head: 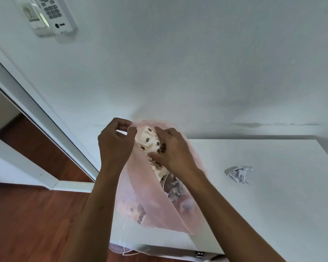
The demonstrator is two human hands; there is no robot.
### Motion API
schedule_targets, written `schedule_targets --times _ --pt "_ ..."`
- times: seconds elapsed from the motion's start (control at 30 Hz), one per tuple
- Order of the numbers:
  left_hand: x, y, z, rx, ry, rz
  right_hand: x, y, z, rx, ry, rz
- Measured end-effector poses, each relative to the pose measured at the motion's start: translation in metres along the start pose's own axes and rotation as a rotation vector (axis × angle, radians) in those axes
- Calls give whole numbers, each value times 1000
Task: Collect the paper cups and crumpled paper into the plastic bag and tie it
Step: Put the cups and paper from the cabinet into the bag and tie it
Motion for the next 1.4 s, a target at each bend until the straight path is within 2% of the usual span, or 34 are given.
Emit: schedule_targets --times 0.1,0.27,0.43,0.53,0.67,0.73,0.8,0.87,0.9,0.97,1.03,1.07,1.13,1.2,1.33,1.4 --pt "-1 2 3 17 9 13 17 7 -2 -41 28 58" --pt "4 3 3 7 5 3 28 3 5 -149 -72 -34" --pt "9 3 2 19 12 3 11 -2 10 -166 11 -45" --pt "13 3 2 22 11 1 -7 -13 13 -174 92 25" --pt "18 2 2 29 13 6 -36 -33 27 -26 320 174" --pt "22 1 2 40 6 3 -52 -43 41 48 349 308" --pt "24 0 2 54 4 4 -65 -55 66 157 242 492" --pt "26 0 2 59 9 4 -75 -71 99 298 14 606" --pt "27 0 2 60 10 4 -77 -79 119 387 -126 578" --pt "29 0 1 66 8 3 -70 -97 163 634 -320 304" --pt "30 0 1 68 12 1 -60 -115 194 833 -363 36" --pt "32 -1 0 69 16 0 -56 -122 202 865 -369 -19" --pt "34 -1 0 72 17 -6 -51 -128 210 853 -372 4" --pt "36 -2 0 76 16 -11 -52 -132 213 828 -315 119" --pt "36 0 0 75 18 -7 -64 -126 194 769 -61 339" --pt "35 2 -1 63 14 0 -73 -116 167 755 59 384"
Point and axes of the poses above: each hand's wrist, its own y-axis towards the middle knuckle, its own x-axis out of the palm, z = x × y, the point moved 5 cm from there along y, towards the middle knuckle, and after that the axes turned 11 degrees about -x, right-handed, at the moved point
